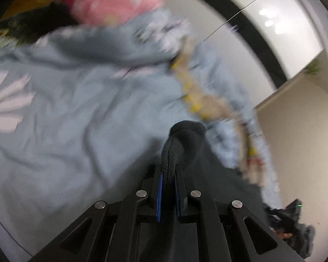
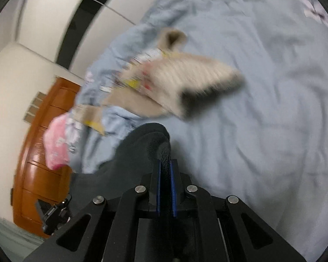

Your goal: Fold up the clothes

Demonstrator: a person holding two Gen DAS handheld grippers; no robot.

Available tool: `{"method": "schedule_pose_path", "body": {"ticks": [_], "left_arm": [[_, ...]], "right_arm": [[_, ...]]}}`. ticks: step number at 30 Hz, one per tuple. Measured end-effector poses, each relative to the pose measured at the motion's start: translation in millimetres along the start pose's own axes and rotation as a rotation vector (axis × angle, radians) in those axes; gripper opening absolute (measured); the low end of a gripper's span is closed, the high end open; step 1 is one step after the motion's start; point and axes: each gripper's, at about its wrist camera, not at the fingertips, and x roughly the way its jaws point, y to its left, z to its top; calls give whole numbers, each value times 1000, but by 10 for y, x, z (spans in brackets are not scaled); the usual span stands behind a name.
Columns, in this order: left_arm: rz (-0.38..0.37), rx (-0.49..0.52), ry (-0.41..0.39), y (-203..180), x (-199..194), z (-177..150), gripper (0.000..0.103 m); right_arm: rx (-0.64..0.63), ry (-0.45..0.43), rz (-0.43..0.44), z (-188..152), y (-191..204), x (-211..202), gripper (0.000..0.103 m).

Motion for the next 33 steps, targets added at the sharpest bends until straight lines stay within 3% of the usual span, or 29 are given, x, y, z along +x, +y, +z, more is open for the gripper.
{"method": "schedule_pose_path", "body": {"ticks": [3,8,14,15,16,18,19,20,23,26,33], "left_arm": [[34,-66,69,200,197,-100,10],[71,-45,89,72,173,-5,14],[272,-67,30,125,-239,54,17],[278,-87,24,162,-342,13,18],[257,-113,17,197,-459,-66,24],[193,-174,3,252,-660,-281,44],[162,-203,-1,274,-745,-393,57],[136,-225,4,280,-780,-521,60],[56,-291,20,298,-872,-899,66],[4,-349,65,297,-770,-1137,68],[-94,-447,65,260,-445,-1230,73]], "right_arm": [[55,39,-18,-79,-167,116,7],[25,47,-55,-28,-54,78,9],[-11,-17,-225,-101,-3,-374,15],[-10,-30,-243,-149,-14,-483,17],[-7,-40,-233,-247,-32,-609,26],[18,-43,-197,-497,-88,-831,48],[39,-40,-167,-643,-125,-926,53],[72,-31,-121,-799,-159,-979,55],[163,12,-6,-1190,-162,-946,62],[227,58,53,-1477,-122,-757,71],[371,8,128,-1563,-55,-309,74]]}}
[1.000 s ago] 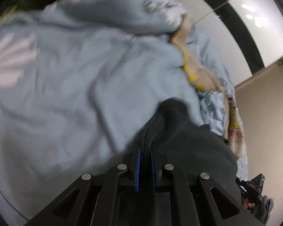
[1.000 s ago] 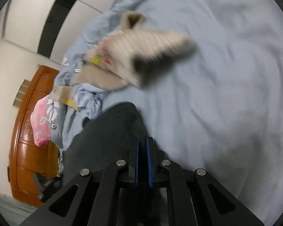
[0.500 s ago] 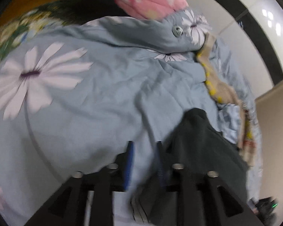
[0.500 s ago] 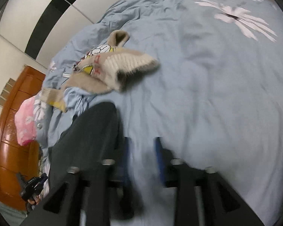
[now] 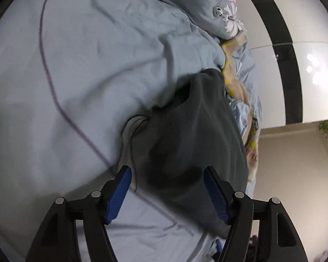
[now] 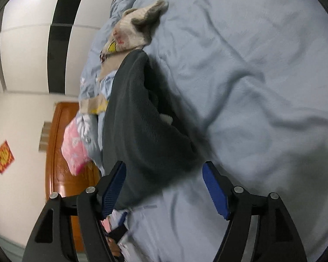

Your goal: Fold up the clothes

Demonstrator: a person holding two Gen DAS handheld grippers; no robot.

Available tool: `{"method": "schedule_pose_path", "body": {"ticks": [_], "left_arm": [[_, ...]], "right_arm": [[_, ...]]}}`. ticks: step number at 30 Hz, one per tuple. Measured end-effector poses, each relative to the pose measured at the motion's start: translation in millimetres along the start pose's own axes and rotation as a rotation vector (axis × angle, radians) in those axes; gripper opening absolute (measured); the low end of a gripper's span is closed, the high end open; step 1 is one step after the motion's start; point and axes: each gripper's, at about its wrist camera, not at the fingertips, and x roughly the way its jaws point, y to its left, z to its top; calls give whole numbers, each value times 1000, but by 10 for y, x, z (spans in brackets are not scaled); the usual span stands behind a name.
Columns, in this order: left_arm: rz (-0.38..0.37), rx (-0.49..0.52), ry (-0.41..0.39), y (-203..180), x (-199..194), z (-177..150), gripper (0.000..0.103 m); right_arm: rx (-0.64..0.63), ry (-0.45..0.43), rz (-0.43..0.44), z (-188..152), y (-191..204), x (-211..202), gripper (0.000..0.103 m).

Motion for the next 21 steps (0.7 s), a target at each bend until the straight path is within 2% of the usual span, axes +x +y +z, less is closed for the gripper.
{"method": "schedule_pose_path", "body": {"ticks": [7,8,9,10,14,16,21], "left_arm": [[-37,-23,-22,-110,306,98,73],[-35,-28,-28,-126,331,115,72],[-29,-33,-39,-142,335,115,71],[-25,-35,-54,-166,322,111,63],[16,-26,-76,-299,245,91,35],[29,-19,-80,-382,196,82,30],[12,59,-85,-655,-133,-18,21]], "right_arm": [[105,-68,58,71,-75,166,73],[114,-76,58,83,-66,168,71],[124,-85,57,96,-57,169,66],[133,-91,55,106,-50,168,59],[169,-90,47,115,-30,115,45],[153,-86,29,119,46,73,39],[89,-88,35,58,334,-171,35]]}}
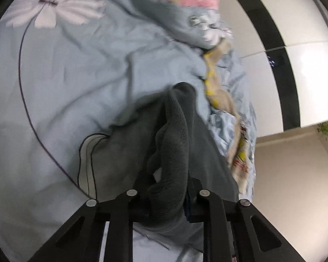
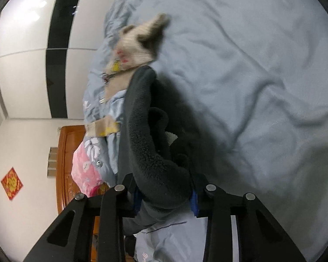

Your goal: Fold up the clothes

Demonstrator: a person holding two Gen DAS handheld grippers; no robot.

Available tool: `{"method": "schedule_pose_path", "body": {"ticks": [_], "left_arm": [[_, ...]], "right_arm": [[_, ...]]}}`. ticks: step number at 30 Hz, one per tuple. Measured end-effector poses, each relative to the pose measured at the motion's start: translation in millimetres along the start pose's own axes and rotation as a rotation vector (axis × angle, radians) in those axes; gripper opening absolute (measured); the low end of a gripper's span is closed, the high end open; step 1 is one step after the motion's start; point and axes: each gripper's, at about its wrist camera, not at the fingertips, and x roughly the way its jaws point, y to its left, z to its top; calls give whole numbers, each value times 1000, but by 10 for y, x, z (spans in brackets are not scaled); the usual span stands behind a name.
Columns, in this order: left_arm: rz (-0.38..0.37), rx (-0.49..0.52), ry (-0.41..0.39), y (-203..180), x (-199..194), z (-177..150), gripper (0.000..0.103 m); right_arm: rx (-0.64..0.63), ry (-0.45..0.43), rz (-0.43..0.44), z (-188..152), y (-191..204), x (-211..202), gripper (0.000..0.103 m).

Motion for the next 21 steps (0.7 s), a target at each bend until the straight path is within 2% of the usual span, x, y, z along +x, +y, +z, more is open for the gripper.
{"method": "schedule_pose_path", "body": {"ticks": [3,6,9,12,13,17,21], "left_arm": [[-13,57,18,0,-344,-211,19],[24,108,53,215,-590,-460,19],[95,48,122,630,-529,-621,19],[67,-31,124,858,-526,-675,19],[57,-43,124,875,-528,-678,20],[78,61,139,688,-519,-635,24],[109,47,120,722,-617,-627,30]], "right_arm": [[-27,8,8,-153,52,-277,35],[-19,38,-34,-383,-203,-514,35],[9,68,-85,-588,-522,-678,35],[90,77,-107,-720,-838,-614,35],[95,72,-103,-729,-854,-607,35],[51,68,-120,-704,-757,-615,35],[29,64,-134,-692,-695,-635,35]]}}
